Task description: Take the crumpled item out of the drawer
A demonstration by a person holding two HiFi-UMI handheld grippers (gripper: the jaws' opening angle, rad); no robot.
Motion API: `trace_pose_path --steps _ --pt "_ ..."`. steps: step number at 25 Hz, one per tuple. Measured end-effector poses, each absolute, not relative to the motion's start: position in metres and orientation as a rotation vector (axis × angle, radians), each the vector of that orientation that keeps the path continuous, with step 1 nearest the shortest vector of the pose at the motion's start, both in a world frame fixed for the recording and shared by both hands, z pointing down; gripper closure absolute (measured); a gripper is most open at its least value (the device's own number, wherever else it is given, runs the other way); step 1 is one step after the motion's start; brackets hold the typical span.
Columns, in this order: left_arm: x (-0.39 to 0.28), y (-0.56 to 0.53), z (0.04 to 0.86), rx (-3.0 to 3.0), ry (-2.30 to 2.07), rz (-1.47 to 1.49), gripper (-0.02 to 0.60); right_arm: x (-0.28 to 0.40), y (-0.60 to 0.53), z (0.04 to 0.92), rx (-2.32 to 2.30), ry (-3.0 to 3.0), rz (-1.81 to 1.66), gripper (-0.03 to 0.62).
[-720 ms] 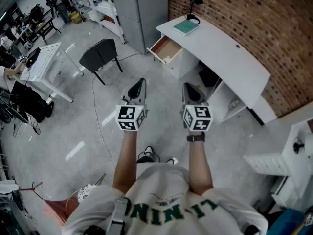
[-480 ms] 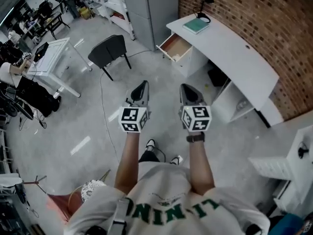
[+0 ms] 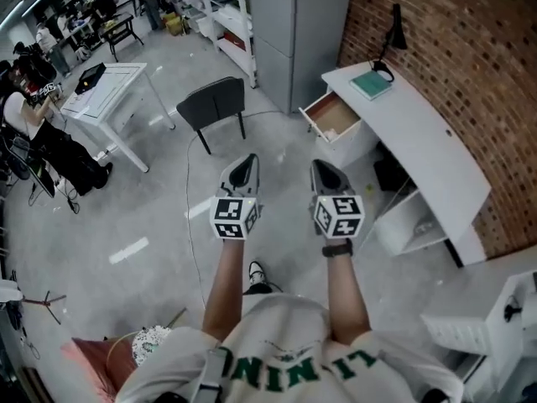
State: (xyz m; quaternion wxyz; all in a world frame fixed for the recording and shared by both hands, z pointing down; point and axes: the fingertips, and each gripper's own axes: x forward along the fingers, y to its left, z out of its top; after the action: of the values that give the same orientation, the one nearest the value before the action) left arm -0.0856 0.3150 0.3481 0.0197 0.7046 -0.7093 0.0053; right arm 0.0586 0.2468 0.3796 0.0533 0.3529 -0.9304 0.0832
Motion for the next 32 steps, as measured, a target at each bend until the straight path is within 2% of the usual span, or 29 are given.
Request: trace_pose_path --steps 6,12,23,32 --pt "-0.215 0.317 0.317 2.087 -2.418 0.024 0.588 -0.068 0.215 0.364 0.970 -2.889 0.256 0.591" --pt "-0.301 0.328 0.334 1.952 -2.474 -0.026 0.588 -0.156 0.219 0.363 0.847 -2.929 0.233 0.589" --pt "-0.339 0.269 0.370 1.958 -2.379 -0.058 0.588 -0.210 0.168 0.409 0.804 -2.858 0.283 0.589" --pt "-0.370 0.116 0.386 1.998 -2.309 0.026 0.588 -0.239 0.022 0.427 0.867 -2.842 0.367 0.591"
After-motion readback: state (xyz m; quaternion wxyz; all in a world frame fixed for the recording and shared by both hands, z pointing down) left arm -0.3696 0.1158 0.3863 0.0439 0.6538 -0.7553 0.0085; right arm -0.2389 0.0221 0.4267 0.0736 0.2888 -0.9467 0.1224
